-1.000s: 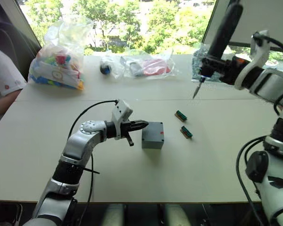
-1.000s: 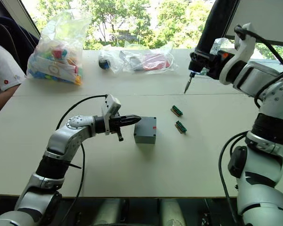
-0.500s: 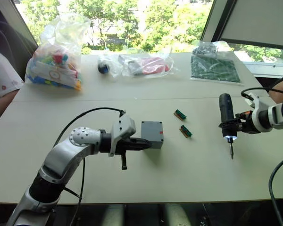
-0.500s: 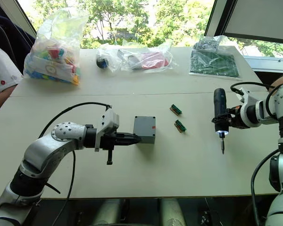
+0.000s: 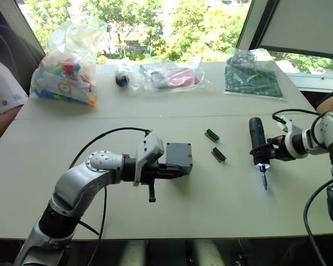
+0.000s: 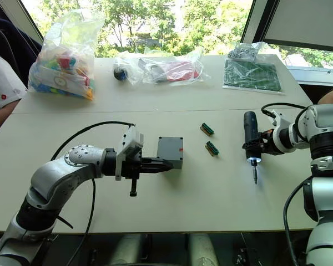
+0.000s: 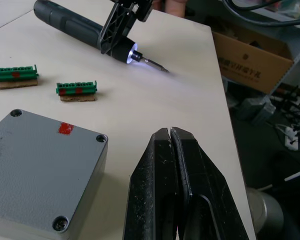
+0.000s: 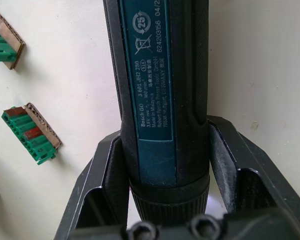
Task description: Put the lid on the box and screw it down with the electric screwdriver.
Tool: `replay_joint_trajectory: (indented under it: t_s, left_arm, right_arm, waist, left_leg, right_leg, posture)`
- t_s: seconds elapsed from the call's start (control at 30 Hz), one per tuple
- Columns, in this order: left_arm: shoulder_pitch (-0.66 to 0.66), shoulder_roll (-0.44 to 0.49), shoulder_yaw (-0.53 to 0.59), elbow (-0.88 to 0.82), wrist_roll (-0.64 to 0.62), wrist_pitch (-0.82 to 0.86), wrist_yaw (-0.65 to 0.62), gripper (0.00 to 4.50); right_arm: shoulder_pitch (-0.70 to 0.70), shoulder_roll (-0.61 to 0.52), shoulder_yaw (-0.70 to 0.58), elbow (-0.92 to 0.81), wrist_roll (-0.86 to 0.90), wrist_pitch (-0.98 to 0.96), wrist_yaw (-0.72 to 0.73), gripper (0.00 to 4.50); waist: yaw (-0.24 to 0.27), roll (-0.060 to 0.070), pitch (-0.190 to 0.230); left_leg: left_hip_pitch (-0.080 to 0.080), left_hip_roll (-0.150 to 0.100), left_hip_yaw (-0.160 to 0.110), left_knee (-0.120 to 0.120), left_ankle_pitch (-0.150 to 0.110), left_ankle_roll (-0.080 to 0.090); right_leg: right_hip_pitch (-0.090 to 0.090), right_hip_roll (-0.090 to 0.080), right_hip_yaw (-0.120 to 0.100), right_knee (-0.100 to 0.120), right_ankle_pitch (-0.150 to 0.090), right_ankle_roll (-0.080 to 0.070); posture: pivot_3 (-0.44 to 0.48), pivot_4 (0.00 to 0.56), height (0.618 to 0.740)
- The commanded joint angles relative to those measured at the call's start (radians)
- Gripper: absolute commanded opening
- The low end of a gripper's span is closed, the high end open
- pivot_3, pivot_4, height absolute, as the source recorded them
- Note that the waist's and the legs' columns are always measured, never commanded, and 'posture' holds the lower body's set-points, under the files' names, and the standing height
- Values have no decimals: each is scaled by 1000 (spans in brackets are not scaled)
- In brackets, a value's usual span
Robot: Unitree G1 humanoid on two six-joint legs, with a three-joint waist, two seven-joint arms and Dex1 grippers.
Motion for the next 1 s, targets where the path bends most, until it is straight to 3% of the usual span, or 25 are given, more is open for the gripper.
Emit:
replay_joint_trajectory:
  t_s: [0.03,0.1,0.17,0.23,0.3,0.43,0.53,0.67,0.83,1.0]
  left_arm:
    - [-15,3,85,20,-61,25,21,0]
    - [-4,10,135,38,-94,41,32,0]
    - [27,37,224,56,-136,67,48,0]
    - [61,67,281,64,-156,80,58,0]
    - [126,117,335,76,-156,85,55,0]
    - [255,194,389,53,-159,92,48,0]
    - [383,222,438,-16,-200,123,53,0]
    - [532,240,491,-78,-247,148,60,0]
    - [629,231,516,-142,-302,157,89,0]
    - [697,215,503,-161,-333,147,101,0]
  right_arm:
    - [-18,-9,4,-22,-23,-27,38,3455]
    - [-12,-13,-4,-35,-33,-33,43,4125]
    - [-33,-15,-73,-7,-47,-76,7,4458]
    - [-38,-21,-127,-13,-48,-123,-1,4458]
    - [12,-41,-176,-125,-47,-260,26,4458]
    - [170,11,-404,-389,43,-506,77,4458]
    - [382,-7,-481,-645,226,-402,256,4458]
    - [648,-68,-480,-890,353,-329,400,4458]
    - [881,-151,-425,-999,293,-431,498,4458]
    - [903,-150,-361,-972,243,-514,497,4458]
  waist:
    - [0,0,0]
    - [0,0,0]
    - [0,0,0]
    - [-1,0,0]
    - [-1,0,0]
    - [1,-1,0]
    - [8,-2,0]
    - [10,-2,-1]
    - [7,-5,0]
    - [-2,-6,0]
  left_leg:
    - [0,0,0,0,0,0]
    - [0,0,0,1,0,0]
    - [0,0,0,2,0,0]
    - [0,0,0,1,0,0]
    - [1,0,0,0,0,0]
    - [1,1,0,-2,0,0]
    - [1,1,-1,-3,0,0]
    - [1,1,-1,-2,0,0]
    - [7,1,2,2,0,0]
    - [17,4,4,0,-1,-1]
  right_leg:
    - [0,0,0,0,0,0]
    - [1,0,0,0,1,0]
    - [1,0,0,0,1,1]
    - [1,0,0,1,1,1]
    - [0,0,0,1,1,1]
    - [0,1,0,0,1,2]
    - [0,1,0,0,1,2]
    - [1,-1,-1,0,1,2]
    - [7,-3,0,-1,-2,-2]
    - [14,-4,-3,-7,-3,-2]
  posture:
    - [0,150,740]
    - [0,150,740]
    - [0,150,740]
    - [0,150,740]
    - [0,150,740]
    - [0,150,740]
    - [0,150,740]
    - [0,150,740]
    - [0,150,740]
    - [0,150,740]
